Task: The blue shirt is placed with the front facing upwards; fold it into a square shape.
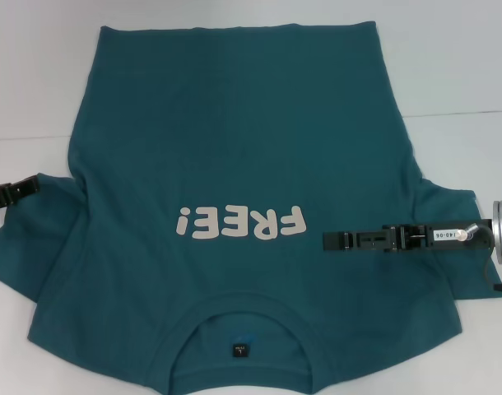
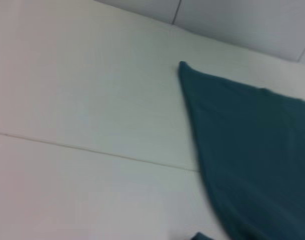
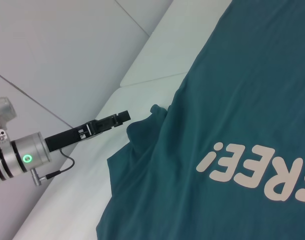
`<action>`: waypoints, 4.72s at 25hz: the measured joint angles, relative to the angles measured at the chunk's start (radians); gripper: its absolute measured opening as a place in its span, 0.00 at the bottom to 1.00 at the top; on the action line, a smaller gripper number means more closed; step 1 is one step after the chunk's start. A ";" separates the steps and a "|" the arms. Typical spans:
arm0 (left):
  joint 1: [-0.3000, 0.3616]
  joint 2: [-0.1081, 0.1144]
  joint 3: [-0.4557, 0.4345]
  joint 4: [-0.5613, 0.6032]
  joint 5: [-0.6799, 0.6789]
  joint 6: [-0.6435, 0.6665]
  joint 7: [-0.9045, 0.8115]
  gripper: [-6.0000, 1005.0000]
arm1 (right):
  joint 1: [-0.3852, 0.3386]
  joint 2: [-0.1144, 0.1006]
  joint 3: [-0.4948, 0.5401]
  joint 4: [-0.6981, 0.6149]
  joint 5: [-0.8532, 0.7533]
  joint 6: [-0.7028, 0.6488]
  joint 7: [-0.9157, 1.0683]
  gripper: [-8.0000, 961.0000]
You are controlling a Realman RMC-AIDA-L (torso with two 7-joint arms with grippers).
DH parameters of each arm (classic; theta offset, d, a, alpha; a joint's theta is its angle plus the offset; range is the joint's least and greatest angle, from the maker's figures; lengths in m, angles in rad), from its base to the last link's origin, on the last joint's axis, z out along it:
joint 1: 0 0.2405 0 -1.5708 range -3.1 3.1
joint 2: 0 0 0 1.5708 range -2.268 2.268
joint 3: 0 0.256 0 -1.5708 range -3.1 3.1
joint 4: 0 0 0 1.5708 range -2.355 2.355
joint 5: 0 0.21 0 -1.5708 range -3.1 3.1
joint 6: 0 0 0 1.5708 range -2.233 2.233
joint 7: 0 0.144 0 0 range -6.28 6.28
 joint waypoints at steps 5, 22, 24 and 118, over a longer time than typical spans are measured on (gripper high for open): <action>-0.007 -0.005 0.052 -0.018 0.000 -0.054 0.001 0.87 | -0.001 0.000 0.000 0.002 0.000 0.000 0.004 0.96; -0.014 -0.001 0.071 -0.061 0.002 -0.054 -0.001 0.87 | -0.003 -0.003 0.000 0.002 -0.005 0.001 0.021 0.96; -0.015 0.000 0.071 -0.065 0.013 -0.052 -0.002 0.87 | -0.003 -0.003 0.000 0.002 -0.005 0.001 0.022 0.96; 0.003 -0.010 0.188 0.018 0.077 -0.008 -0.112 0.71 | -0.014 -0.011 0.000 0.011 -0.004 0.015 0.021 0.96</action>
